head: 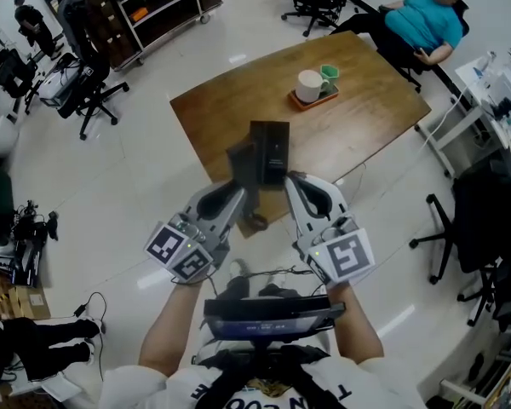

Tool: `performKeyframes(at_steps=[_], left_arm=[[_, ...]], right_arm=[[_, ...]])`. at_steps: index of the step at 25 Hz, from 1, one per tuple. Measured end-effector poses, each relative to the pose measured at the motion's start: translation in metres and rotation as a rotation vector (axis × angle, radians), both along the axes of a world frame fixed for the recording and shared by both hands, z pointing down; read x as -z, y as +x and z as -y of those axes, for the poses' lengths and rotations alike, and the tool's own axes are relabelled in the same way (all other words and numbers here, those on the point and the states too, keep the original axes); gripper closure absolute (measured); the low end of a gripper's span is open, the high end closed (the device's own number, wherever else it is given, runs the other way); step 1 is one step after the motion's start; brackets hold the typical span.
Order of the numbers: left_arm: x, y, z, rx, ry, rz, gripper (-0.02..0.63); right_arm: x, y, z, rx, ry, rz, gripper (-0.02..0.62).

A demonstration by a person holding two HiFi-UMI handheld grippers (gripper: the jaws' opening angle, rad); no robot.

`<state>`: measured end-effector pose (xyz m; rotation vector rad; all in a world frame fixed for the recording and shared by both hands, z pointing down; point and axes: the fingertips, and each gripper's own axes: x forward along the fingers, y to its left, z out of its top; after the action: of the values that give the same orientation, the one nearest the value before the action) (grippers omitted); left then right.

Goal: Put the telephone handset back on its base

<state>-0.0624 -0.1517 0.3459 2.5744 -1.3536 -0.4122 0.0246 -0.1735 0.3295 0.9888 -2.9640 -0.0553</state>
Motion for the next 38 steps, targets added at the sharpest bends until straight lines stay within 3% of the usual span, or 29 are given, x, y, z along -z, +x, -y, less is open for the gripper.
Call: performKeyframes(at_steps=[7,16,22,28,32,38], left_arm=[[-0.021,-0.012,0.025,-0.098,-0.054,-0.041,0.545],[-0.073,-0.029,0.073,-0.253,-0.207,-0.160,0.545],[-0.113,-0.031,0.108,-0.323,-0.323,-0.188,0.544],[-0.145,-0.031,0.137,-0.377,-0.451,-0.263,0.545],[-0.163,-0.032,0.150,-0.405,-0.510,-0.265,0.545],[-0.181,-0.035,0.171,-0.403,-0.568,-0.354,0.545]], right_arm=[[-0.009,-0.008,0.014,-0.057,-0.024,-0.009,0.592],[-0.018,-0.012,0.031,-0.137,-0.058,-0.007,0.592],[-0.028,-0.010,0.042,-0.170,-0.074,-0.016,0.592],[-0.035,-0.007,0.055,-0.199,-0.091,-0.017,0.592],[-0.040,-0.008,0.062,-0.210,-0.101,-0.012,0.592],[-0.047,-0.011,0.070,-0.223,-0.116,-0.030,0.592]])
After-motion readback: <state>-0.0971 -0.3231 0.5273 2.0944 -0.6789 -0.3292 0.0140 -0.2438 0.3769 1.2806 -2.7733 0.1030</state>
